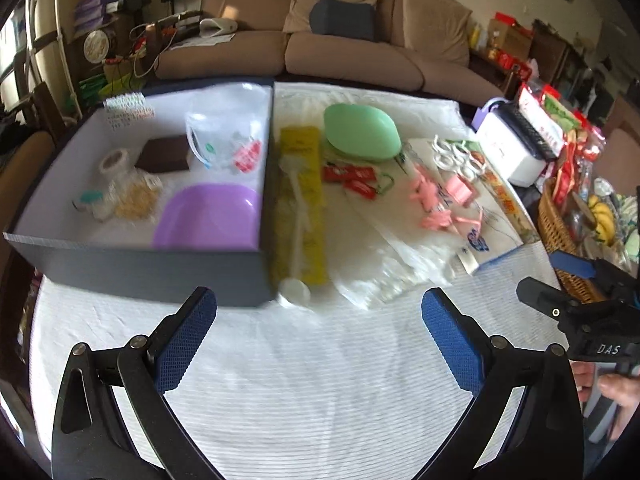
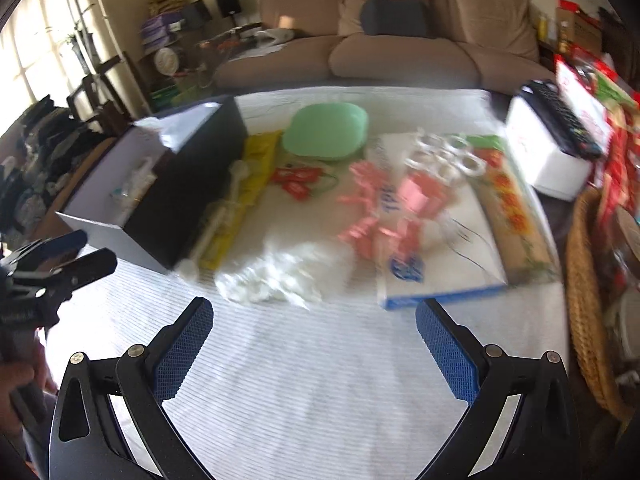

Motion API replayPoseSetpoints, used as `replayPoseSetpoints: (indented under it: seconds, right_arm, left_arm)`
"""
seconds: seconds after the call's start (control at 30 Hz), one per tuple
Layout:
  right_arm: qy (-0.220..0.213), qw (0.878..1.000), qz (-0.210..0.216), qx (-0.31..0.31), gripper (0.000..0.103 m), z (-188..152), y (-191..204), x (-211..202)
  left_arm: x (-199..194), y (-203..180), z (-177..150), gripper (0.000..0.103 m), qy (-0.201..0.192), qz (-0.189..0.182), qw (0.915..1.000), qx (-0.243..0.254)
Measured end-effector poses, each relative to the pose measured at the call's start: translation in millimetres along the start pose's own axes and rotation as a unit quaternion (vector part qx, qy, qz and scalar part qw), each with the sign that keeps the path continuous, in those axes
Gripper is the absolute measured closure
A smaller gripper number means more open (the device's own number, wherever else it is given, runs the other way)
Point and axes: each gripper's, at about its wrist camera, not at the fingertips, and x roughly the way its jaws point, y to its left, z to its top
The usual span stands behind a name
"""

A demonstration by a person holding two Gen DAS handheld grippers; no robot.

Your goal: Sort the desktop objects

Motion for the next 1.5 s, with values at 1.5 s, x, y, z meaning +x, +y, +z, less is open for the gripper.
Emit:
replayPoseSetpoints:
  seconds: [1.5]
  right_arm:
    - [0.006,0.992,-0.119,0.042,0.0,-80.6,-48.7,81.1]
  left_arm:
    - [114.5,-61.9,-75.8,0.0,0.011,0.09,0.9956,-0.025]
